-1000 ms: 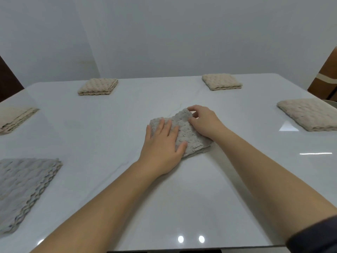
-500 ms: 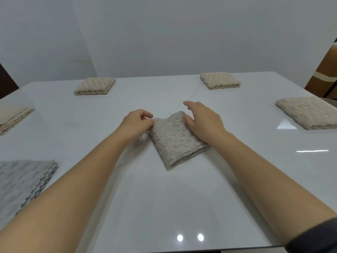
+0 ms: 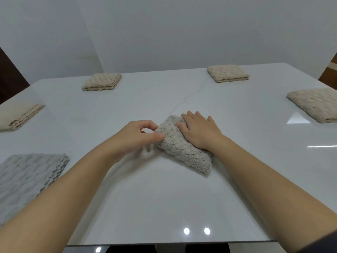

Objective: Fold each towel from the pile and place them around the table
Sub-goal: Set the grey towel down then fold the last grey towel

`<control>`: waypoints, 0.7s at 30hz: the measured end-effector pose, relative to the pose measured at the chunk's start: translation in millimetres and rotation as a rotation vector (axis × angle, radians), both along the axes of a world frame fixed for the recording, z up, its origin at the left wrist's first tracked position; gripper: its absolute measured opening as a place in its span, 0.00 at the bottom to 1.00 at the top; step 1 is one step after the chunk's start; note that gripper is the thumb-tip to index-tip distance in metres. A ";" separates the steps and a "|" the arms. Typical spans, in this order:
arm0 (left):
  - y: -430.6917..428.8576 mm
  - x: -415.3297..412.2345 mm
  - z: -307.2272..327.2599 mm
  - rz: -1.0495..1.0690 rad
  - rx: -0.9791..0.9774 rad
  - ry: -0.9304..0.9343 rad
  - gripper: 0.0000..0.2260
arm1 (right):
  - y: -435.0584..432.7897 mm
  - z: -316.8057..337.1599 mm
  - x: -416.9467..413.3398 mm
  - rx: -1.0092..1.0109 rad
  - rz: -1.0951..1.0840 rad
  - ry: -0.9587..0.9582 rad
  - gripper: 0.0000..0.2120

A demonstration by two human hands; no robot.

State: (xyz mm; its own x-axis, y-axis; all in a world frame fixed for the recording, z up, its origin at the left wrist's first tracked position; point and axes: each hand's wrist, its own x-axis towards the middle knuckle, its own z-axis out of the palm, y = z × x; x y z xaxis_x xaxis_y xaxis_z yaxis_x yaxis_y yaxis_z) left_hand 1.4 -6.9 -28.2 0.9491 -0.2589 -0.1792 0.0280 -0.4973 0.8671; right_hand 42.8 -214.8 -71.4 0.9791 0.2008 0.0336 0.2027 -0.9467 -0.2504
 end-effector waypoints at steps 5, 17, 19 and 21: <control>-1.3 10.6 1.2 -0.137 -0.114 0.102 0.12 | -0.4 -2.6 -0.6 0.012 -0.011 -0.013 0.26; -4.0 33.2 16.5 -0.474 -0.113 0.300 0.15 | 0.6 -1.3 -2.3 -0.027 -0.012 -0.004 0.25; -3.6 38.2 17.8 -0.478 -0.080 0.315 0.20 | -0.1 0.6 -3.6 -0.042 -0.012 0.019 0.25; -6.1 41.1 18.9 -0.495 -0.031 0.348 0.19 | -0.2 0.9 -4.2 -0.045 -0.009 0.027 0.25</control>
State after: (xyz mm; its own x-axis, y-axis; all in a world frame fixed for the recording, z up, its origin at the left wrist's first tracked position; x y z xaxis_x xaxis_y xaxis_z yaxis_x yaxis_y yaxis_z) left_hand 42.4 -13.0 -9.3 0.6020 -0.6647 -0.4425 0.0841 -0.4983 0.8629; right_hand 38.6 -215.0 -70.5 0.9813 0.1923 -0.0020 0.1874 -0.9589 -0.2132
